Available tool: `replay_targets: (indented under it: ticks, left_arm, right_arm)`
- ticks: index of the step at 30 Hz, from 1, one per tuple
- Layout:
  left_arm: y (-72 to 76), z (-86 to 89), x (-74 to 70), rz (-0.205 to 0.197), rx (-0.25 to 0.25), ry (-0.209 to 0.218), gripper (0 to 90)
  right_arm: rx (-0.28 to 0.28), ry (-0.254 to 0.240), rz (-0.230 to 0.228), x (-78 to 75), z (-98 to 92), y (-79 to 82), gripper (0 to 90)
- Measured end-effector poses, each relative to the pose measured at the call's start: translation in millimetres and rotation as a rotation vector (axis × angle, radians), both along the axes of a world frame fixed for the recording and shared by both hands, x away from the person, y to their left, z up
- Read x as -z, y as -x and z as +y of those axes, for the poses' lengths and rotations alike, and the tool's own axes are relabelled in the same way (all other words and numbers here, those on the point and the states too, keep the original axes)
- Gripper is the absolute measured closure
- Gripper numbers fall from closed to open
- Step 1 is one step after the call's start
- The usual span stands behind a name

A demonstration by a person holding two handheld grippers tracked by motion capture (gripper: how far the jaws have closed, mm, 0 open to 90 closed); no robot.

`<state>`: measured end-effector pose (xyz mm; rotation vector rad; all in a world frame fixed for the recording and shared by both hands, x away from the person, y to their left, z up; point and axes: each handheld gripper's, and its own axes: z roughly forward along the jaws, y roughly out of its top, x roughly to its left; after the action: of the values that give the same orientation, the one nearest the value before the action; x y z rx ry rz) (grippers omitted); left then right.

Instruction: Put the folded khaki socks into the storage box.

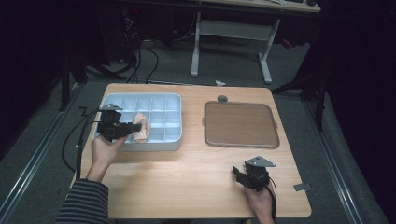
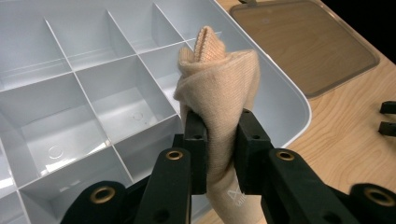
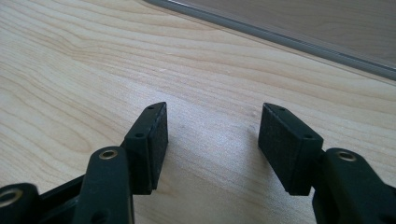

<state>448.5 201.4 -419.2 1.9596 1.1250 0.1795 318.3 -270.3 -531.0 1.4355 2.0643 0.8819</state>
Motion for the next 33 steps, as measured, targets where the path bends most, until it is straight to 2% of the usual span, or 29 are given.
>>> replay_targets:
  ticks: [17,28,33]
  left_arm:
    - [-15.8,2.5,11.3,0.042,-0.028,-0.003,77.6]
    - [-17.3,5.4,16.1,0.064,-0.024,-0.025,77.6]
    - [-19.2,7.5,20.4,0.086,-0.024,-0.013,77.5]
  right_arm:
    - [-0.004,0.001,0.002,0.0,0.3,0.3,41.3]
    - [-0.005,0.001,0.002,0.0,0.3,0.3,41.2]
    - [-0.005,0.001,0.002,0.0,0.3,0.3,41.1]
